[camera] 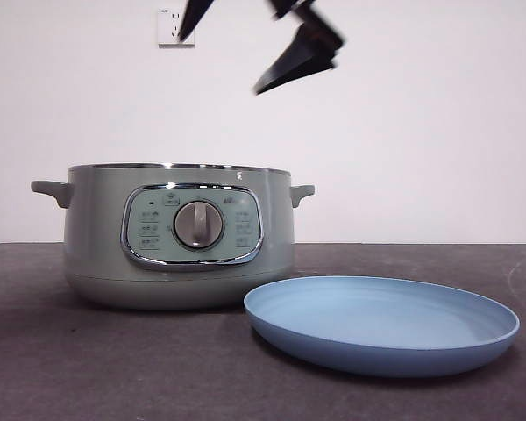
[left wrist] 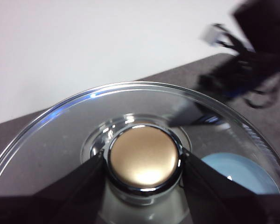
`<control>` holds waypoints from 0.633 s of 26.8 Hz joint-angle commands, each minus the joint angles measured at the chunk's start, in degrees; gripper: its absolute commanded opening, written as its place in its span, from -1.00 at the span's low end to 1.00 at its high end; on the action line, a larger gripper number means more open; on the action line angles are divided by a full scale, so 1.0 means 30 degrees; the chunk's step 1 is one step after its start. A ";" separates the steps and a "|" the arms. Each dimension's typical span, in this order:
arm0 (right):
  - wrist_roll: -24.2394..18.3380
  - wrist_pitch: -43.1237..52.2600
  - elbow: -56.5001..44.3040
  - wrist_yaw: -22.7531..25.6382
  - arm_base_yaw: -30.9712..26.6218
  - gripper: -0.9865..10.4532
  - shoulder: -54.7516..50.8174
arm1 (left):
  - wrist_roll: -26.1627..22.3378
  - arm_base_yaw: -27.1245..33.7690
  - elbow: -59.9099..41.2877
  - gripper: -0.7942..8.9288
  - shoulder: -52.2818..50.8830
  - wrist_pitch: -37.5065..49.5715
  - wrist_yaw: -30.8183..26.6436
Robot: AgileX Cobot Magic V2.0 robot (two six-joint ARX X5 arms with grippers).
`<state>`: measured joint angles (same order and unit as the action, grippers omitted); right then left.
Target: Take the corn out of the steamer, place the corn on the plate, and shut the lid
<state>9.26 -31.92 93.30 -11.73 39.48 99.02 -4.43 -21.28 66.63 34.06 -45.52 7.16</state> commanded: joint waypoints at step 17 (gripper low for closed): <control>0.0051 0.0211 0.4663 0.1035 0.0765 0.21 0.8561 | 0.0612 -0.0036 0.0102 -0.85 -0.1974 -0.2004 0.1173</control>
<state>9.26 -31.64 107.24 -8.91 41.67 123.70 -2.96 -21.30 66.63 28.75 -54.74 10.13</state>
